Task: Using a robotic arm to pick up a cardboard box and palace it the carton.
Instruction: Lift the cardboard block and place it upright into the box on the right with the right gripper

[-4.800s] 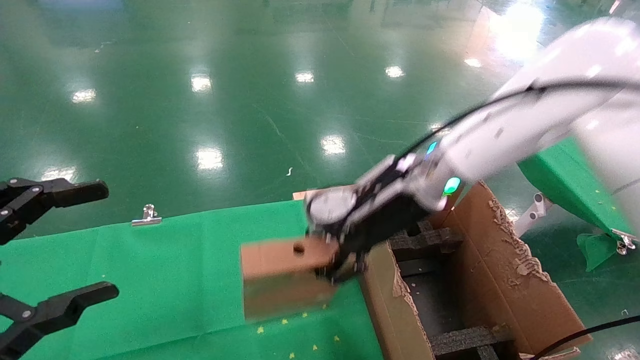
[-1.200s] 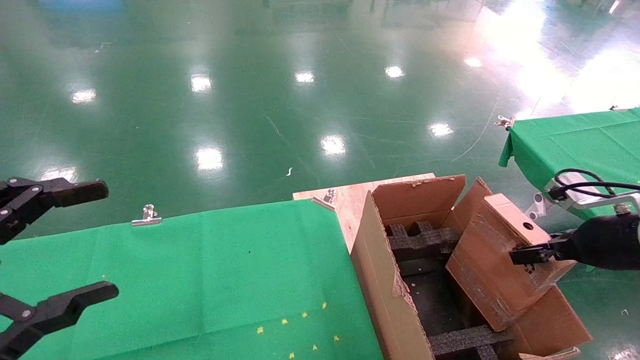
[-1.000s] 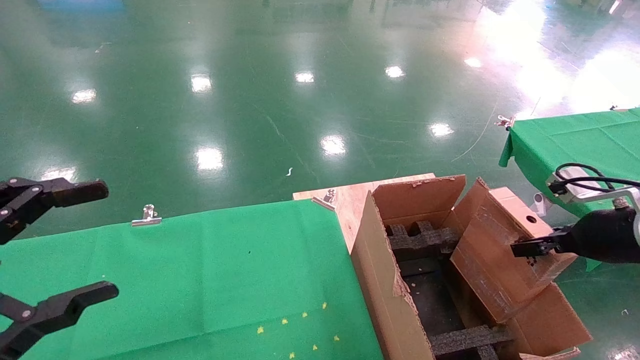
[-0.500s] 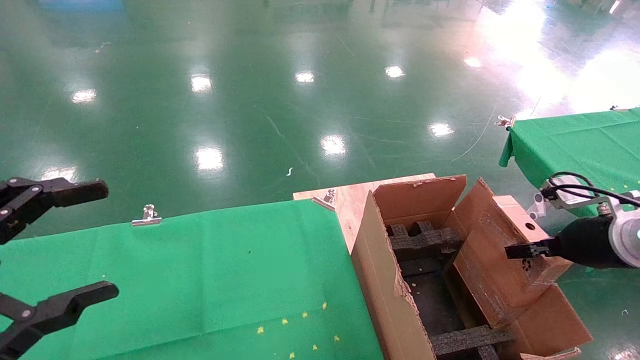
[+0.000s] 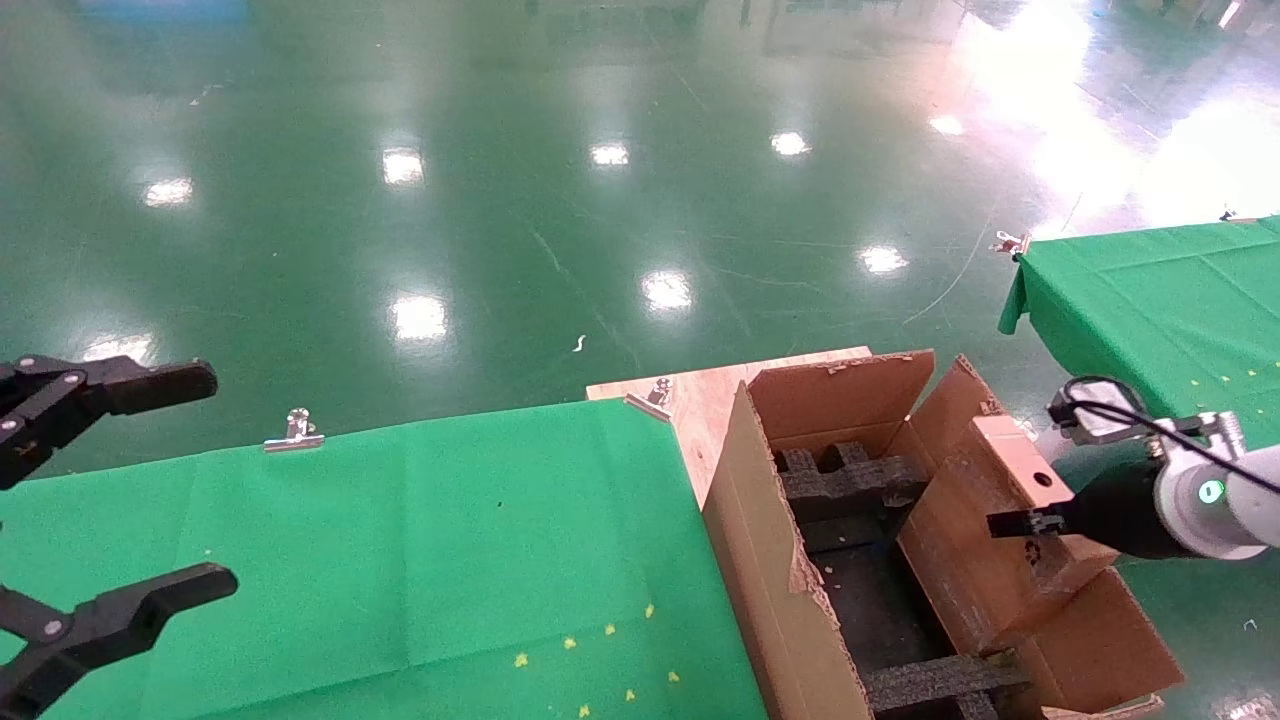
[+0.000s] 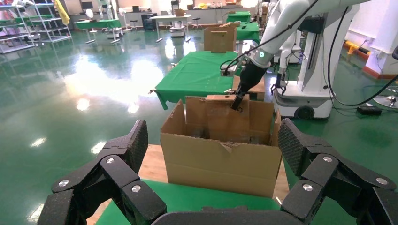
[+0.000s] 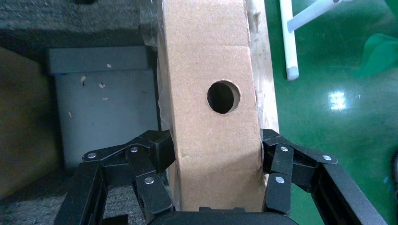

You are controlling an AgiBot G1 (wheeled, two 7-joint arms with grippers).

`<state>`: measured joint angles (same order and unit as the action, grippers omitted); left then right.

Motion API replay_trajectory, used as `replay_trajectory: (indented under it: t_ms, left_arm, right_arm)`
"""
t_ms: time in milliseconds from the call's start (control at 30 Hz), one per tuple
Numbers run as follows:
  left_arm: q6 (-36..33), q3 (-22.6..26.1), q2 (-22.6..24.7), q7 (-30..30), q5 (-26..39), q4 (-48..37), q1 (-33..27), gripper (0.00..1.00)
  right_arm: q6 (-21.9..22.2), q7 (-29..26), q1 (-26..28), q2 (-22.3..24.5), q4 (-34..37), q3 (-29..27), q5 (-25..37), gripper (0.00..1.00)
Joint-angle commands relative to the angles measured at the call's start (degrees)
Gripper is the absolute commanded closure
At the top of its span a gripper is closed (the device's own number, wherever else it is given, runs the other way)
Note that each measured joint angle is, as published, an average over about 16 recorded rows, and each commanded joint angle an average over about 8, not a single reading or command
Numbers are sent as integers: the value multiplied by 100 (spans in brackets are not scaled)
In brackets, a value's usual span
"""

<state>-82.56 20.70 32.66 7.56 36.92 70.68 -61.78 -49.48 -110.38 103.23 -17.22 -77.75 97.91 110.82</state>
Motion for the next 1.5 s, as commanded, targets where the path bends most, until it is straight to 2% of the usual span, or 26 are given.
replay_trajectory:
  t_ms: [33, 467, 733, 933, 1233, 1500]
  left_arm:
    - [0, 0, 0, 0, 0, 0, 0, 0]
    - [0, 0, 0, 0, 0, 0, 0, 0]
    - [0, 0, 0, 0, 0, 0, 0, 0]
    - [0, 0, 0, 0, 0, 0, 0, 0]
    - [0, 0, 0, 0, 0, 0, 0, 0]
    - [0, 0, 0, 0, 0, 0, 0, 0]
  right_arm:
    - [57, -151, -85, -54, 0, 44, 99, 100]
    - [705, -926, -615, -298, 24, 214, 825, 100]
    - [983, -1593, -974, -474, 50, 279, 1446, 100]
    - [1062, -2251, -1275, -621, 71, 293, 2094, 100]
    - [996, -3509, -1812, -893, 75, 198, 3398, 100]
    - [1001, -4048, -2152, -995, 33, 171, 3833, 100]
